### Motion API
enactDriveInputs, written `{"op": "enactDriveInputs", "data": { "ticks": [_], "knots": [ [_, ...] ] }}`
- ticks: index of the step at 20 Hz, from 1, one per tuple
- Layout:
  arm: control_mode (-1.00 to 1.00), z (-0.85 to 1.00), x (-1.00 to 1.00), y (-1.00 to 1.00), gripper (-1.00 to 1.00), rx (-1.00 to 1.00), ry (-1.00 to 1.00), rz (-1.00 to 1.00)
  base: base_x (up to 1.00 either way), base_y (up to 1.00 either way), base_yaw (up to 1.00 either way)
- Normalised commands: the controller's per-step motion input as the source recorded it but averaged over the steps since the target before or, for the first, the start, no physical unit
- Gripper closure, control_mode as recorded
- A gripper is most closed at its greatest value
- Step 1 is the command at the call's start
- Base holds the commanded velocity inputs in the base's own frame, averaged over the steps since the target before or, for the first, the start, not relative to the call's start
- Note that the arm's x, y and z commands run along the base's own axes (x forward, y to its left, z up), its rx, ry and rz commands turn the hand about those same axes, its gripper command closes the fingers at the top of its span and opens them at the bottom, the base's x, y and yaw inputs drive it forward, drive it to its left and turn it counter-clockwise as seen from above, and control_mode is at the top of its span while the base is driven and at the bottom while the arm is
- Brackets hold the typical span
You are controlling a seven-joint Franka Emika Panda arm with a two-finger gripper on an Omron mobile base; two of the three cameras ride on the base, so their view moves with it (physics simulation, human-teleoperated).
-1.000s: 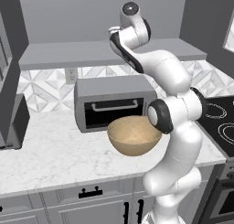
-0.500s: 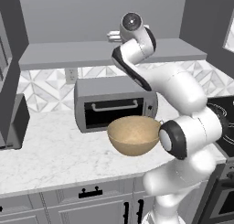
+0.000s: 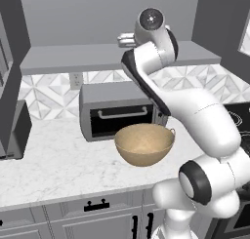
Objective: Open the cabinet, pick up the bread from the cabinet and place it in the basket. Then move the basket to the dining counter.
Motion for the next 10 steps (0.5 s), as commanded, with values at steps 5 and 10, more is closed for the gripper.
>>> {"op": "enactDriveInputs", "data": {
  "ticks": [5, 10],
  "knots": [
    [-1.00, -0.03, -1.00, 0.02, 1.00, 0.01, 0.09, 0.08, 0.00, 0.00, 0.00],
    [-1.00, -0.15, -1.00, 0.01, 1.00, 0.00, 0.14, 0.09, 0.00, 0.00, 0.00]
  ]
}}
